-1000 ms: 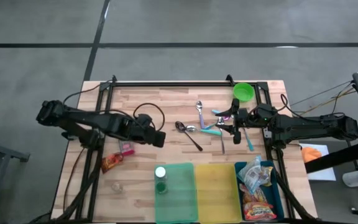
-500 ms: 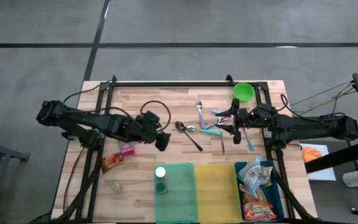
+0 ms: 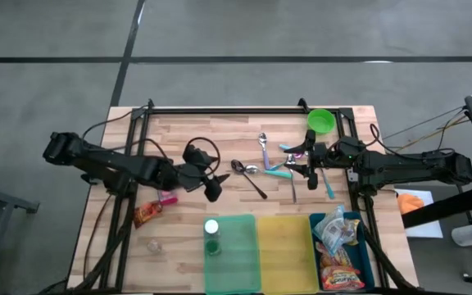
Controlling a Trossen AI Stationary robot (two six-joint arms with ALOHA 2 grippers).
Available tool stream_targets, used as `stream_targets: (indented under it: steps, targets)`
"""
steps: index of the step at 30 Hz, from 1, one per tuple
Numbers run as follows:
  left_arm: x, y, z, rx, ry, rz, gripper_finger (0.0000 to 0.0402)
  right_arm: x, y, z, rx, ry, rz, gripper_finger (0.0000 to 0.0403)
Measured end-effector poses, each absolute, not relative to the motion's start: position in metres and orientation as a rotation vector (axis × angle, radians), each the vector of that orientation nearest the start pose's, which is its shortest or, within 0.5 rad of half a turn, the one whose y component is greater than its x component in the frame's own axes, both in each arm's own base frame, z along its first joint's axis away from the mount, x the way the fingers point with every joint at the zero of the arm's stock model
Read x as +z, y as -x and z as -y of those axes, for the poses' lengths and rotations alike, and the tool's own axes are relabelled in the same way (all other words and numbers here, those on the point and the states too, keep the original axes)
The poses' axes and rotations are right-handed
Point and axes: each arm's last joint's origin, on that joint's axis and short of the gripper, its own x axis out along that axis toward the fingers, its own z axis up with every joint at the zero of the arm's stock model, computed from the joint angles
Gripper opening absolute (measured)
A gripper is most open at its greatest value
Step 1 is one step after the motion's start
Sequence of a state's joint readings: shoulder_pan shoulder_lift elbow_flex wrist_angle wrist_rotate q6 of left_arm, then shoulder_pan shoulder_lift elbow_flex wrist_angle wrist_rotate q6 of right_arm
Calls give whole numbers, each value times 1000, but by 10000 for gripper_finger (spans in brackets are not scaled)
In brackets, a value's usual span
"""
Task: Pick & Place Food Item
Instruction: Put the red seasoning can into the green bin
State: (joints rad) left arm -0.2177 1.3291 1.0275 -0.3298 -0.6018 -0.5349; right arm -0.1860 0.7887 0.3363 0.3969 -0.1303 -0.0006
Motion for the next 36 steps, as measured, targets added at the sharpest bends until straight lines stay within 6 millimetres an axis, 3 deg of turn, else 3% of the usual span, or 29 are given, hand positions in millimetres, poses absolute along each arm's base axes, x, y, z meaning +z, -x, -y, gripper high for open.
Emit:
stream_targets:
  steps: [10,27,36]
  targets:
    - [284,-256,41,588,472,-478,338,232,-174,29,-56,-8,-55,221]
    - [275,-211,36,1017,1097,-687,338,232,-174,29,-55,-8,-54,221]
    - [262,-191,51,1239,1252,-717,338,232,-174,29,-56,-8,-54,221]
